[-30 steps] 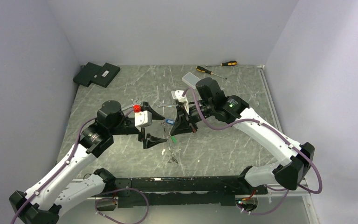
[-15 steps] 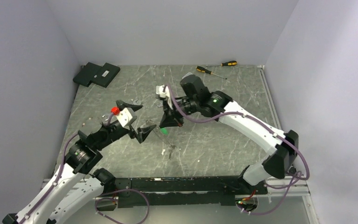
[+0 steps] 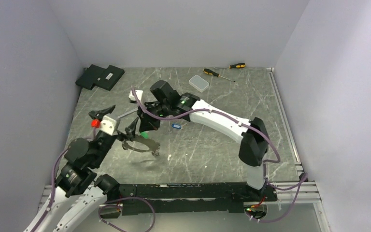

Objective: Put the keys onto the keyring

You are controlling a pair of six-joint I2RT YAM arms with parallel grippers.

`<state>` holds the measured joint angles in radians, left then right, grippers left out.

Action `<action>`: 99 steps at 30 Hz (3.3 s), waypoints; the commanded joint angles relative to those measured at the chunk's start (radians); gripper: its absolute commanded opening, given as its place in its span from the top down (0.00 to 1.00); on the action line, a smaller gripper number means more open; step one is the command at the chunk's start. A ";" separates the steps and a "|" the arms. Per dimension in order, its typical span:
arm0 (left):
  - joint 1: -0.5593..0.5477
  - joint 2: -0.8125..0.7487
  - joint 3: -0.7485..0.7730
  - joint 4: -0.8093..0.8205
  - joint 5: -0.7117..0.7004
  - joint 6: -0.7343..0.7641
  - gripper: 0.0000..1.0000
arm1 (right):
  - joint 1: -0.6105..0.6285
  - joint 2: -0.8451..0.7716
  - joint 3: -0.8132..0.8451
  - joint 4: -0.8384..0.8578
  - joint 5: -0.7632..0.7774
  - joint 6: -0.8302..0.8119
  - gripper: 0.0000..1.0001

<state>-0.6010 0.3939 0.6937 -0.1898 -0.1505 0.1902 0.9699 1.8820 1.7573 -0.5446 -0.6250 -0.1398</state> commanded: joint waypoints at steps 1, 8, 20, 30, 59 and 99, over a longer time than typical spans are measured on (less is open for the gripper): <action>-0.004 -0.104 -0.032 0.101 -0.091 0.040 0.00 | 0.033 0.065 0.106 0.181 0.010 0.179 1.00; -0.003 -0.081 -0.010 0.066 -0.095 0.045 0.01 | -0.035 0.133 0.014 0.207 0.058 0.275 1.00; 0.005 -0.017 -0.005 0.059 -0.057 0.046 0.01 | -0.201 0.175 -0.143 0.250 0.062 0.273 1.00; 0.018 0.018 -0.011 0.069 -0.046 0.051 0.01 | -0.214 0.265 0.004 -0.036 0.338 0.033 1.00; 0.049 0.066 -0.011 0.081 -0.011 0.040 0.01 | -0.047 0.520 0.322 -0.197 0.340 0.051 1.00; 0.067 0.080 -0.010 0.081 0.019 0.028 0.01 | -0.075 0.276 -0.087 0.014 0.489 0.067 0.43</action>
<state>-0.5388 0.4694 0.6689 -0.1394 -0.1497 0.2218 0.8825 2.1593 1.6802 -0.5903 -0.1513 -0.0856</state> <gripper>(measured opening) 0.991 0.564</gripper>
